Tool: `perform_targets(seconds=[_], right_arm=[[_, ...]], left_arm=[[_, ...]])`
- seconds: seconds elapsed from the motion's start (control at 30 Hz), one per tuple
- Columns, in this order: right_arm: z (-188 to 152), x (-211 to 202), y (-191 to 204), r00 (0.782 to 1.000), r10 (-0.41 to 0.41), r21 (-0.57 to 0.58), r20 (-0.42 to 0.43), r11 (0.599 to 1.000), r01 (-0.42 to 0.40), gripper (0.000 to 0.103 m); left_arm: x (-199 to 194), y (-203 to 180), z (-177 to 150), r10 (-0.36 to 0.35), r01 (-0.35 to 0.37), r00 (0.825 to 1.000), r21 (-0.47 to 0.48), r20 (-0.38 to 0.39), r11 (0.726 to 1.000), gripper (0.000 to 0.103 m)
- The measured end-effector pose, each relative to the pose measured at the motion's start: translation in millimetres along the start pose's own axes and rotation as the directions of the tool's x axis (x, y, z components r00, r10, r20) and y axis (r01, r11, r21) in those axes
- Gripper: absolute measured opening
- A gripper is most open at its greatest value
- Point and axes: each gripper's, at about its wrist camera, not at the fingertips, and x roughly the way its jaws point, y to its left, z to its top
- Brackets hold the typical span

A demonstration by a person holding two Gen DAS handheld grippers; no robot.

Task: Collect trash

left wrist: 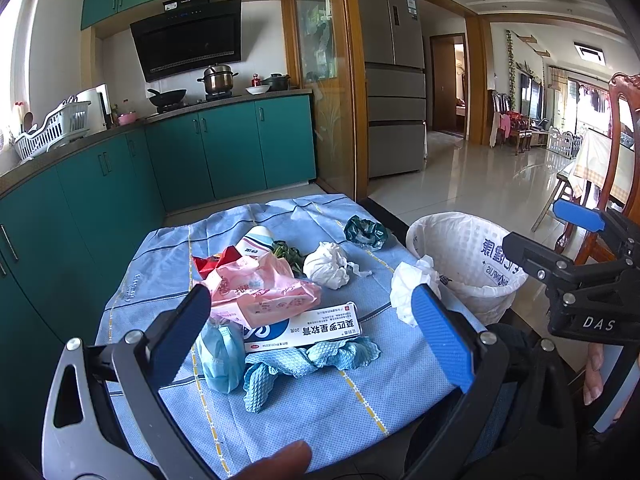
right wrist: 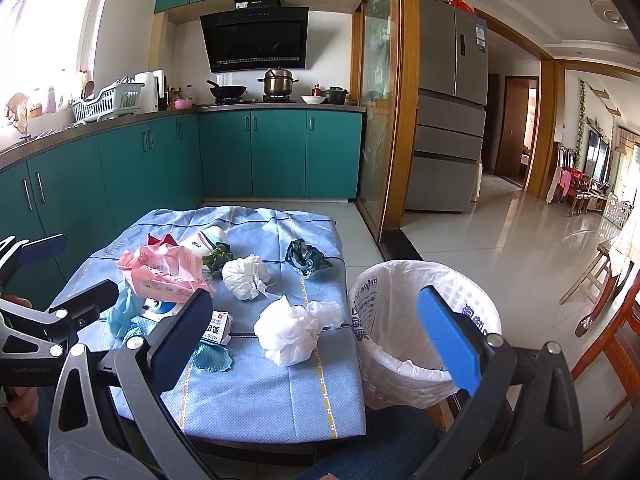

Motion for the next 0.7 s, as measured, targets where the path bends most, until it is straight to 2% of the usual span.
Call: perform_targets(seconds=[0.7], right_arm=[[-2.4,-1.7,1.2,1.0,0.011,0.001,-0.004,1.0,-0.011,0.1]], left_arm=[[2.2,-2.0,-3.8,-0.001,0.001,1.0,0.002,-0.01,1.0,0.1]])
